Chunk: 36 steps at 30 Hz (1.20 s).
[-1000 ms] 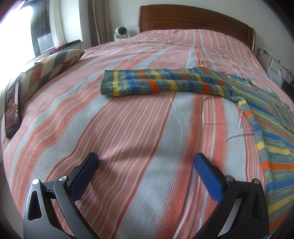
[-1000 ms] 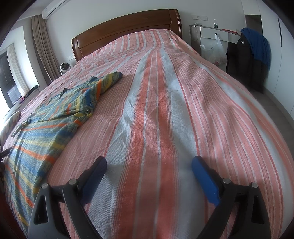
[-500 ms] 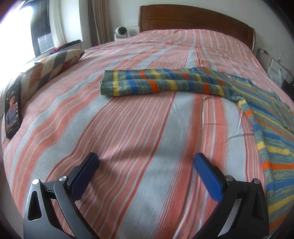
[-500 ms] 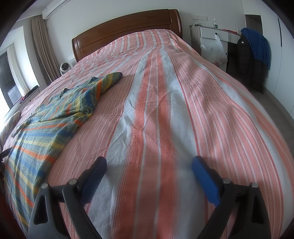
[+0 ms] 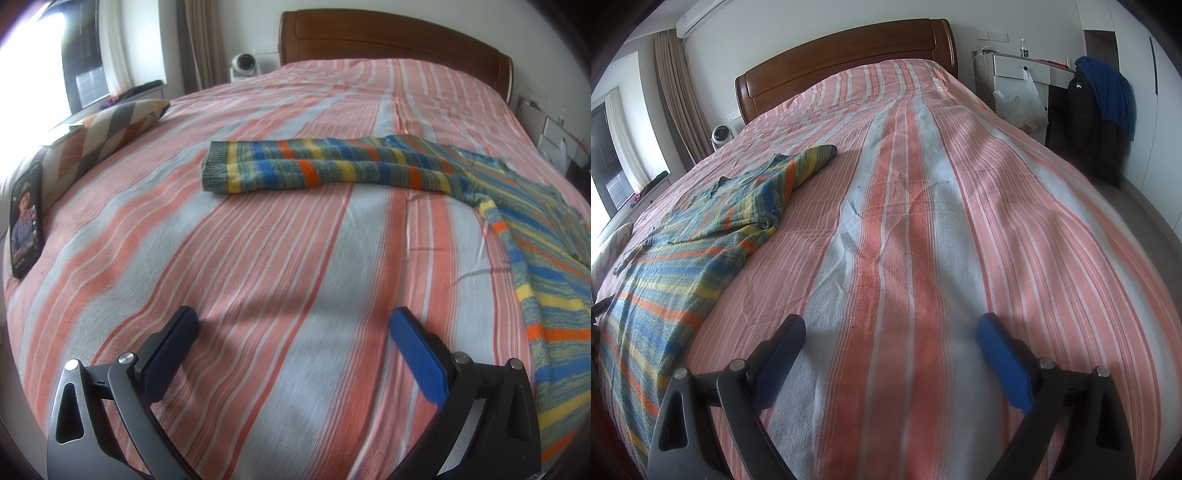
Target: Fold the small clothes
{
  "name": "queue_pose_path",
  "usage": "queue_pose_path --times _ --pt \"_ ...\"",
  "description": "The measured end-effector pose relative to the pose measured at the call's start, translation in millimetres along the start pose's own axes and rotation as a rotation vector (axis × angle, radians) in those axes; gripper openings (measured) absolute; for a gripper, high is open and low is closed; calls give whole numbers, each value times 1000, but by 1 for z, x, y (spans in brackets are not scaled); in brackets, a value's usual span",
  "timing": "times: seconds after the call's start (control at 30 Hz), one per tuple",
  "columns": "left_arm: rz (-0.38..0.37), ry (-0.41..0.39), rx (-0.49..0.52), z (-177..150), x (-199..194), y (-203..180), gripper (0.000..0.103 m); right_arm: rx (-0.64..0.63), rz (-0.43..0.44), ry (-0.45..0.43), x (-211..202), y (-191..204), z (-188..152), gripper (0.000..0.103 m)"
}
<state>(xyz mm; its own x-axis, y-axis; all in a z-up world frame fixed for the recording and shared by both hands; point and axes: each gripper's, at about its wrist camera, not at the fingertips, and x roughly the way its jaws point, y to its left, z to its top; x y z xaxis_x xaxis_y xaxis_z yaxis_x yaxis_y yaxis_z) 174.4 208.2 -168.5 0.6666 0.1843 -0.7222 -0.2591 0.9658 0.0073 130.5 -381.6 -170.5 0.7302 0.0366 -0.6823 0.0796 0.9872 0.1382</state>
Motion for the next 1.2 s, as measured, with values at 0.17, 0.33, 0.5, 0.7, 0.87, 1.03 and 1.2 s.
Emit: queue_pose_path --times 0.17,0.33,0.5,0.7,0.87,1.03,1.2 --pt "1 0 0 0 0 2 103 0 0 0 0 0 0 94" --pt "0 0 0 0 0 -1 103 -1 -1 0 0 0 0 94" --pt "1 0 1 0 0 -1 103 0 0 -1 0 0 0 94" --pt "2 -1 1 -1 -1 -1 103 -1 0 -1 0 0 0 94" --pt "2 -1 2 -1 -1 -2 103 -1 0 -1 0 0 0 94" --pt "3 -1 2 -1 -1 -3 103 -1 0 -1 0 0 0 94" --pt "4 -2 3 -1 -1 -2 103 -1 0 -1 0 0 0 94"
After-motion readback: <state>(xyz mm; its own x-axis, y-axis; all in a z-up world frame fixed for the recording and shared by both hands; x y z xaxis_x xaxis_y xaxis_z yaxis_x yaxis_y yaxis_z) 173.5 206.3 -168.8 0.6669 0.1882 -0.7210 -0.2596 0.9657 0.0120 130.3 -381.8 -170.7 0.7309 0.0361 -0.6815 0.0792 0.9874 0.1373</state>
